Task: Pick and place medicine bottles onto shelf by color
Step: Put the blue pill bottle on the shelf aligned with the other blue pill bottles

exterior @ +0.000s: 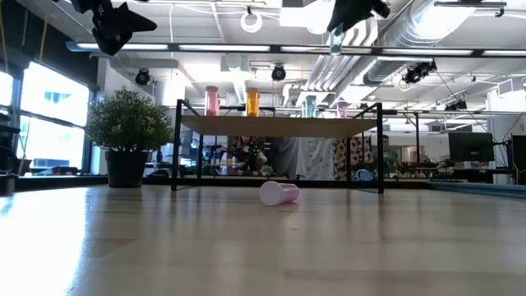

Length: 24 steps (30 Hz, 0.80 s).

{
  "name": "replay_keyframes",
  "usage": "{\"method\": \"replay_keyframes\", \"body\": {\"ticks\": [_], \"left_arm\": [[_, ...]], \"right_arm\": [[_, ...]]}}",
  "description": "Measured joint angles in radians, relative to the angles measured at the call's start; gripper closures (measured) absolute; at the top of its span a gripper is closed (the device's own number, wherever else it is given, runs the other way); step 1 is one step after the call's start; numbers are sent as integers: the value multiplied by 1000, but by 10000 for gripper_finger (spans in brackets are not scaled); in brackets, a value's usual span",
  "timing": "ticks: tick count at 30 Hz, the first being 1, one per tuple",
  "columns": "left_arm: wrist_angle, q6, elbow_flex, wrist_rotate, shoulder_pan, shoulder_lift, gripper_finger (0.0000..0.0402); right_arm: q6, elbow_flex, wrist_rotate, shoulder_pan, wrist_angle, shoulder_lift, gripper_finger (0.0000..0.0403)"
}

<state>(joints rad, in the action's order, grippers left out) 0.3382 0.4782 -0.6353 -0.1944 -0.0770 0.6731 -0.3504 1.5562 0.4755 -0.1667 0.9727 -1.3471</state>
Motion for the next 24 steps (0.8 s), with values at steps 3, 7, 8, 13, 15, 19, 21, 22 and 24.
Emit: {"method": "replay_keyframes", "body": {"ticks": [3,7,8,13,15,19,21,22,24], "left_arm": [[0,0,0,0,10,0,206],[0,0,0,0,22,0,206],[0,0,0,-1,26,0,206],[0,0,0,-11,46,0,206],[0,0,0,-11,53,0,206],[1,0,0,-11,58,0,206],[1,0,0,-11,58,0,206],[1,0,0,-11,58,0,206],[1,0,0,-11,58,0,206]], "right_arm": [[18,0,-66,-48,-4,-32,297],[19,0,-94,-78,-7,-77,297],[19,0,-95,-79,-9,-86,297],[21,-2,-109,-54,-17,-108,297],[20,-38,-112,-43,-57,-100,297],[-9,-209,-144,-27,-208,-42,297],[0,-261,-163,-16,-314,-15,297],[8,-278,-164,-13,-345,-5,297],[15,-302,-174,-15,-359,3,297]]}}
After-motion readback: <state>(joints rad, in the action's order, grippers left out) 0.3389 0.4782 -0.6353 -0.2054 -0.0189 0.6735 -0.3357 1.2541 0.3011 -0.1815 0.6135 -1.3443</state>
